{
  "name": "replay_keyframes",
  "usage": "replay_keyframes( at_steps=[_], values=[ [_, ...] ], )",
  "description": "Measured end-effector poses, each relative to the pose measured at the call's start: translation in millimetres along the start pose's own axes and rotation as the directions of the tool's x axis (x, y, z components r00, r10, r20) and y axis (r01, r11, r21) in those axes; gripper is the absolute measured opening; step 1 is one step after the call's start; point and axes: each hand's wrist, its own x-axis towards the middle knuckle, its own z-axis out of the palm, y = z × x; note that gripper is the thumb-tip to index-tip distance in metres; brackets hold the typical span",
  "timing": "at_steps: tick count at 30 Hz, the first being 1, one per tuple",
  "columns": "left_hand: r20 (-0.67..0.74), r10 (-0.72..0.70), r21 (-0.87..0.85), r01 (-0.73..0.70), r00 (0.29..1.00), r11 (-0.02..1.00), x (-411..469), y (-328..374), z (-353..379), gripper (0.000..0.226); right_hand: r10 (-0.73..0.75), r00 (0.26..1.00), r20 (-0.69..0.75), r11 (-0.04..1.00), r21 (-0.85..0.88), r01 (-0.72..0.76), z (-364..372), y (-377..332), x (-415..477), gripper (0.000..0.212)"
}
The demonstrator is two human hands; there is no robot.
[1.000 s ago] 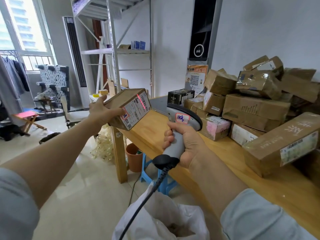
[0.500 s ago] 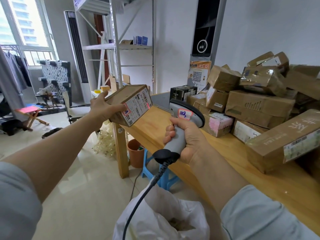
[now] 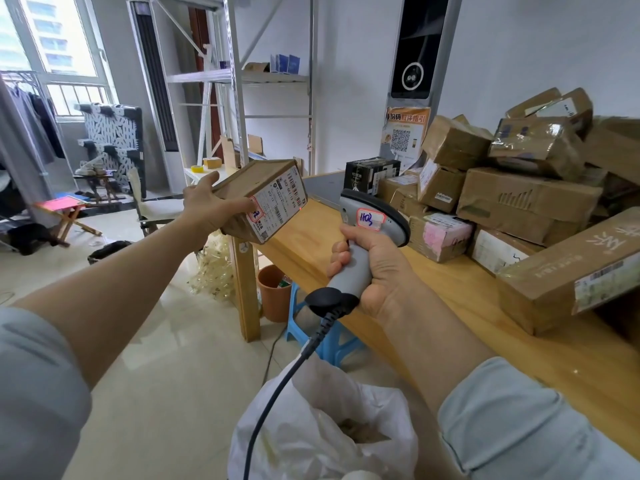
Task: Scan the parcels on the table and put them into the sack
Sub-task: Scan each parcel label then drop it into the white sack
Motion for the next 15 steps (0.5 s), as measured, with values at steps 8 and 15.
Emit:
replay_keyframes(
  at_steps=[8, 15],
  values=[
    [0.04, -0.052, -0.058, 0.055, 0.998, 0.997, -5, -13, -5, 0.113, -0.008, 1.0, 0.003, 0.999, -0.033, 0.008, -2, 7, 6, 0.02],
    [0.163, -0.332, -0.118, 0.352, 0.929, 0.928, -39, -58, -7, 0.072, -0.013, 0.995, -0.094, 0.963, -0.27, -0.013, -29, 34, 20, 0.014]
  ],
)
